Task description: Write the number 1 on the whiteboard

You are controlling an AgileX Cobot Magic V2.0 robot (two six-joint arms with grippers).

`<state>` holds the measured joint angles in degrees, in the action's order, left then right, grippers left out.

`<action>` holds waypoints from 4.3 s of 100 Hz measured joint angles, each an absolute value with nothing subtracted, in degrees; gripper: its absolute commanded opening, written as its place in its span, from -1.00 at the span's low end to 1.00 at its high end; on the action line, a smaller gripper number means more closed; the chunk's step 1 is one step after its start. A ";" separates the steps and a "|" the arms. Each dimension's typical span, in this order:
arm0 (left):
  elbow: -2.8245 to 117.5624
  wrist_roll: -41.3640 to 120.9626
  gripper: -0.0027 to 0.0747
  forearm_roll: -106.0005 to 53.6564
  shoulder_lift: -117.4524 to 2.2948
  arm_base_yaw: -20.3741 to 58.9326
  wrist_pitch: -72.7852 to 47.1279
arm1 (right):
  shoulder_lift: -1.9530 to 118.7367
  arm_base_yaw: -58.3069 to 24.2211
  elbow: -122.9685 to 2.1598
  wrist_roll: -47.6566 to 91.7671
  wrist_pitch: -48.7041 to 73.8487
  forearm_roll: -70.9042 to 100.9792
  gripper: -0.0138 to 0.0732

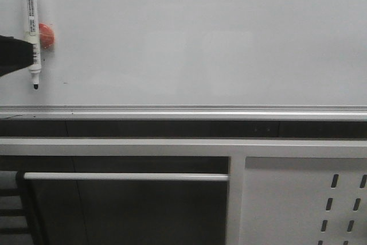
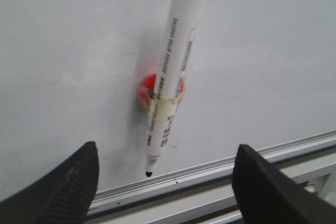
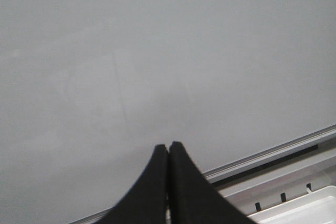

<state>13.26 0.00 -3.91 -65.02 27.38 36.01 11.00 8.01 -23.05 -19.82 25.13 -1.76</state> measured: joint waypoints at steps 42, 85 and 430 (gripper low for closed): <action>13.26 0.00 0.34 -3.50 -76.76 29.29 48.12 | 12.94 8.01 -23.05 -12.61 26.52 -0.76 -0.86; 13.37 -0.30 0.26 -6.56 -85.87 29.29 62.11 | 12.94 8.01 -23.05 -12.36 26.36 0.00 -0.86; 11.05 -0.52 -0.98 -3.57 -88.57 29.29 64.99 | 12.94 8.01 -23.05 -11.68 23.56 1.74 -0.86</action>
